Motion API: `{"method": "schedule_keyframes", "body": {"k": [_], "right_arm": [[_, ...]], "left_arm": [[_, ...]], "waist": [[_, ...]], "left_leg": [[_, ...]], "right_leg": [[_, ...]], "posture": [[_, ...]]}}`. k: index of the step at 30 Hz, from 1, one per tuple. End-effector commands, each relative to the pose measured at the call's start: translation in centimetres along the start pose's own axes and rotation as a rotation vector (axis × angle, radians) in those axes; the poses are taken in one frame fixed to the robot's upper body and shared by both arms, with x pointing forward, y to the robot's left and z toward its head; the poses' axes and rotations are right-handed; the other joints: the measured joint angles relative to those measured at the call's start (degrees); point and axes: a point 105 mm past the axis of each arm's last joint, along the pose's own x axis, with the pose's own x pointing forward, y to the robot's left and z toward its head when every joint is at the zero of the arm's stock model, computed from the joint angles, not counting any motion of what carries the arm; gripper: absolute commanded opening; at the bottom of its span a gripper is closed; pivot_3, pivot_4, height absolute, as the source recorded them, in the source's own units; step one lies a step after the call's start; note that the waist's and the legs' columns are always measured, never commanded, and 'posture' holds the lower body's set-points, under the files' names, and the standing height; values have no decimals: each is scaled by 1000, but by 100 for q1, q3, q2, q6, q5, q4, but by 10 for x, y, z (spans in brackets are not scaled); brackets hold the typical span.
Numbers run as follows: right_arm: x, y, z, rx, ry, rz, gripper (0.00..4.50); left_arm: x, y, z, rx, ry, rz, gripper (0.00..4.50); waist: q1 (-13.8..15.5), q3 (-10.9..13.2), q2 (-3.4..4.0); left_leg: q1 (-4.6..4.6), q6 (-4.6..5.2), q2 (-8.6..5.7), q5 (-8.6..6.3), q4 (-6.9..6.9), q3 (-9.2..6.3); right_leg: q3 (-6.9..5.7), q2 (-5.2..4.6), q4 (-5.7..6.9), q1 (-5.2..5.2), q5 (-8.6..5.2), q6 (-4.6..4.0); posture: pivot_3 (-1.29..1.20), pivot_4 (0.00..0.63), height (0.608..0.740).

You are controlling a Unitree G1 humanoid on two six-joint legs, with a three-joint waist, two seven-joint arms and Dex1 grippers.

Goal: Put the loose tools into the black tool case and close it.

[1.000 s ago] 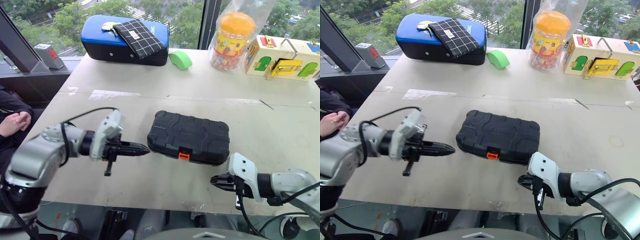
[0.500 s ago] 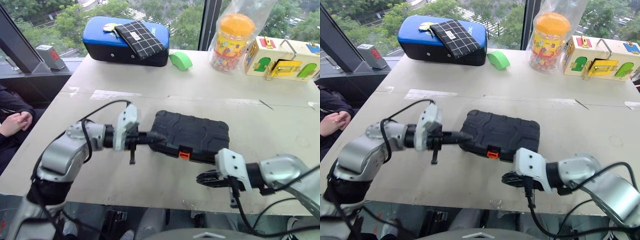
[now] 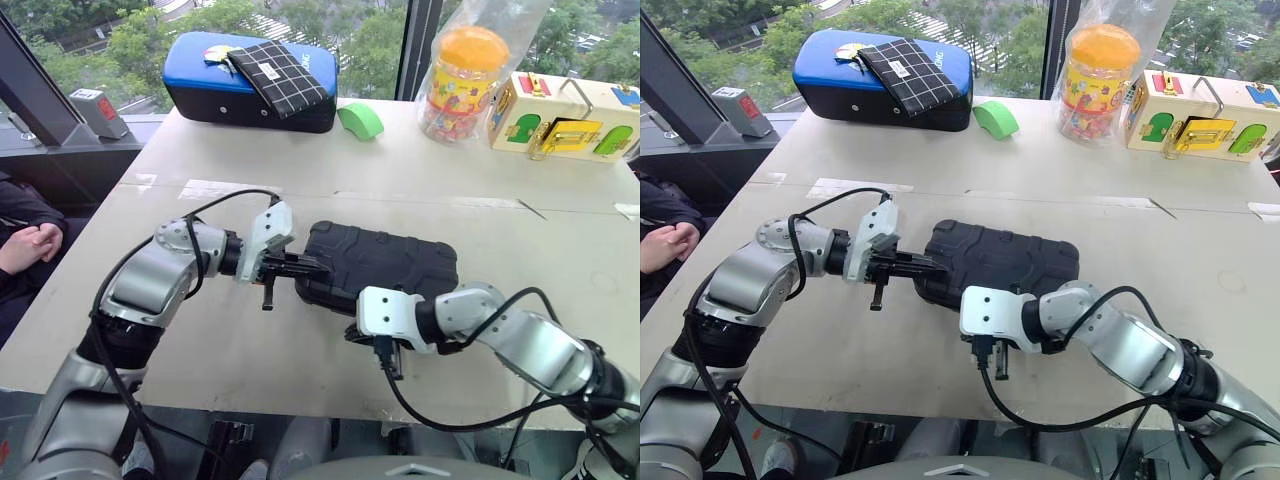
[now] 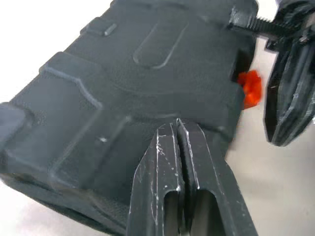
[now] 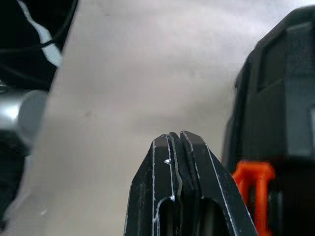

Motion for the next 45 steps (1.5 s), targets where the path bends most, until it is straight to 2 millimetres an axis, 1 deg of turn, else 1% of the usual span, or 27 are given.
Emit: {"method": "schedule_keyframes", "body": {"k": [1, 4, 8, 10, 13, 14, 18, 22, 25, 27, 30, 31, 32, 33, 34, 35, 37, 38, 42, 45], "right_arm": [[-5, -7, 1, -36, 35, -72, 0], [-10, -7, -5, -38, 80, -98, 0], [-15, -9, -10, -35, 116, -146, 0], [-20, -17, -11, -62, 144, -206, 0], [-31, -34, -9, -109, 185, -311, 0], [-33, -37, -7, -119, 188, -327, 0], [-35, -38, 9, -86, 125, -350, 0], [-38, -43, 12, -98, 137, -380, 0], [-44, -50, 10, -117, 159, -417, 0], [-48, -54, 9, -96, 158, -456, 0], [-49, -39, 13, 27, 85, -390, 0], [-49, -33, 18, 100, 17, -380, 0], [-48, -16, 15, 123, -13, -329, 241], [-48, -5, 12, 154, -37, -309, 491], [-48, -1, 11, 186, -60, -329, 647], [-48, 3, 8, 159, -48, -332, 1214], [-48, 0, 1, 91, -5, -368, 1214], [-48, -2, -1, 41, 18, -373, 1214], [-49, -19, -8, -18, 56, -446, 1214], [-47, -22, -6, -62, 46, -437, 1214]], "left_arm": [[4, -1, -5, 7, 25, -18, 65], [5, -1, -1, 13, 12, -25, 65], [5, 0, -1, 27, 20, -32, 65], [5, 0, -2, 27, 23, -36, 65], [5, 1, -8, 33, 45, -35, 65], [4, 2, -11, 37, 57, -34, 65], [4, 1, -18, 45, 95, -44, 65], [3, 1, -25, 51, 127, -49, 65], [3, 0, -27, 51, 128, -57, 65], [4, 0, -19, 26, 83, -58, 65], [2, 0, -6, 19, 17, -73, 65], [1, -1, -3, 12, 7, -78, 65], [-1, -2, -2, 22, 1, -98, 19], [-2, -4, -1, 27, 2, -116, 0], [-2, -4, -2, 35, 10, -123, 0], [-3, -4, -2, 39, 15, -127, 0], [-4, -3, -4, 37, 25, -128, 0], [-4, -2, -4, 48, 29, -124, 0], [-4, 0, -4, 50, 23, -120, 0], [-4, -1, -5, 52, 24, -120, 0]], "waist": [[0, -2, 1], [5, -2, 3], [-6, -2, 2], [-14, -2, 2], [-22, -1, 4], [-21, -1, 5], [-46, -2, 2], [-111, -2, 5], [-127, -2, 6], [-128, -2, 6], [-122, -3, 5], [-122, -3, 4], [-128, -2, 6], [-132, -3, 4], [-77, -14, -6], [-86, -13, -4], [-130, 0, 22], [-151, 0, 21], [-154, -6, 11], [-146, -9, 7]], "left_leg": [[4, 0, 0, 0, -2, 1], [7, 1, 2, 0, -2, -1], [7, 2, 1, 0, -1, 0], [9, 2, 2, 0, -1, 1], [11, 2, 3, 0, -1, 0], [11, 2, 3, 0, -1, 0], [15, 2, 3, 0, 2, 2], [18, 2, 5, 0, -1, -1], [19, 2, 5, 0, -2, -2], [19, 3, 4, 0, -1, -1], [17, 3, 4, 0, 2, -2], [16, 3, 4, 0, 2, -3], [16, 3, 4, 0, 2, -3], [17, 3, 4, 0, 1, -2], [18, 3, 3, 0, -2, -2], [15, 2, 4, -1, -6, -22], [16, 2, -1, -1, -6, -22], [21, 2, -8, -1, -7, -12], [26, 3, -2, -1, -7, -8], [25, 2, 0, -1, -8, -12]], "right_leg": [[1, 0, 1, 1, 0, 0], [-1, 2, 4, 3, 0, 0], [1, 3, 5, 3, 0, 1], [1, 4, 7, 3, 0, 1], [0, 5, 10, 3, 0, 1], [0, 5, 10, 3, 0, 1], [5, 6, 11, 4, 0, 1], [5, 7, 17, 4, 0, 1], [4, 7, 18, 4, 0, 1], [5, 7, 18, 4, 0, 2], [3, 7, 19, 4, 0, 2], [3, 7, 19, 4, 0, 2], [3, 7, 19, 4, 0, 2], [5, 7, 21, 4, 0, 3], [4, 7, 22, 3, 0, 3], [-10, 7, 24, 4, -4, 9], [1, 7, 23, 2, -3, 8], [14, 3, 24, 1, -3, 8], [18, 9, 18, 3, -5, 9], [13, 10, 19, 3, -4, 9]], "posture": [[0, 150, 740], [0, 150, 740], [0, 150, 740], [0, 150, 740], [0, 150, 740], [0, 150, 740], [0, 150, 740], [0, 150, 740], [0, 150, 740], [0, 150, 740], [0, 150, 740], [0, 150, 740], [0, 150, 740], [0, 150, 740], [0, 150, 740], [0, 150, 740], [0, 150, 740], [0, 150, 740], [0, 150, 740], [0, 150, 740]]}}
